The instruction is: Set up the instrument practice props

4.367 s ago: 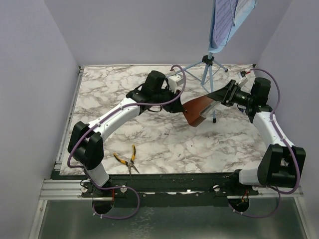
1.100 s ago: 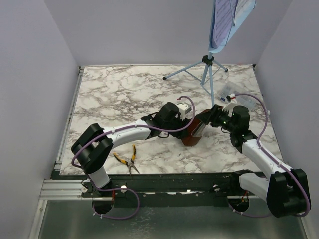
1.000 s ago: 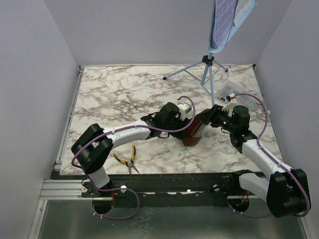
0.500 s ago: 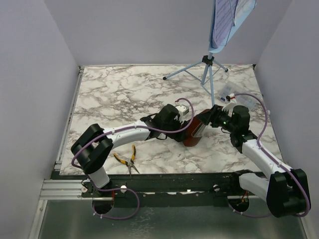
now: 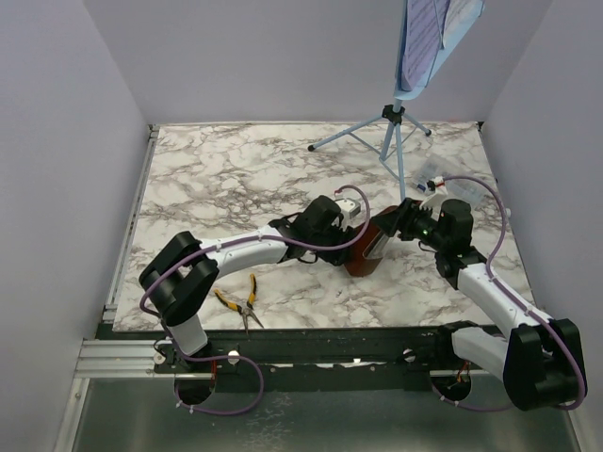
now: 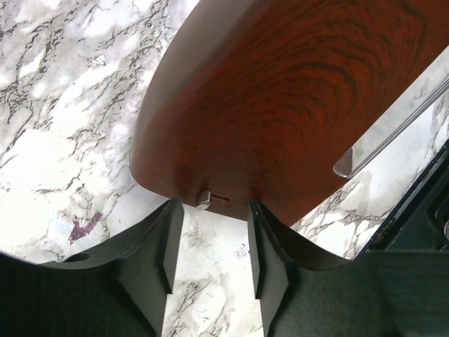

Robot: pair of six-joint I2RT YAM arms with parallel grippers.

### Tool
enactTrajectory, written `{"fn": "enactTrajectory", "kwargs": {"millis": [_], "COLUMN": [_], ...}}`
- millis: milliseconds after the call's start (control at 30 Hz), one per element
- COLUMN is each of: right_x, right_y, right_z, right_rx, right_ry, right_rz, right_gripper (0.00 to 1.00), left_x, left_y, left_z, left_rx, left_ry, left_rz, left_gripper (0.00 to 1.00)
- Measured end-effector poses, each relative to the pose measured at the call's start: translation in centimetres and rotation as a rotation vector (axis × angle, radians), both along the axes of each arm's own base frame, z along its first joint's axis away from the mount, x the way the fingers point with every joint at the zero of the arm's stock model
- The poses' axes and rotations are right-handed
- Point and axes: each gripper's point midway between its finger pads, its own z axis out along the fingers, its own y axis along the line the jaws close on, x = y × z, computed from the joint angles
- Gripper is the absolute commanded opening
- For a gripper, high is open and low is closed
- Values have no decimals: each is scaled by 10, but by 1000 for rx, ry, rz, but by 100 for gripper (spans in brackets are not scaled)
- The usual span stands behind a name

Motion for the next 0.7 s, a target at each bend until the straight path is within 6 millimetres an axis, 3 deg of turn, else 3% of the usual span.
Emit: {"fn": "enactTrajectory", "kwargs": {"millis": [233, 433, 533, 600, 700], "right_x": [2, 2, 1, 1, 2], "right_y": [-1, 0, 1, 2, 3], "right_z": [2, 1, 2, 3, 4], "right_rx": [-15, -14, -15, -16, -18], "right_ry": [-24, -44, -72, -85, -97], "right_rz": [3, 1, -8, -16, -20], "right_gripper": [0, 0, 0, 0, 0], "left_x": [4, 5, 3, 2, -1], "left_y": [-7, -6, -7, -7, -9], "left_z": [0, -2, -2, -3, -2], "left_rx": [11, 12, 10, 6, -13], "left_ry": [-1, 11, 15, 21, 40], "left_rz": [-22, -23, -31, -36, -34], "left_gripper": [27, 0, 2, 27, 89]}}
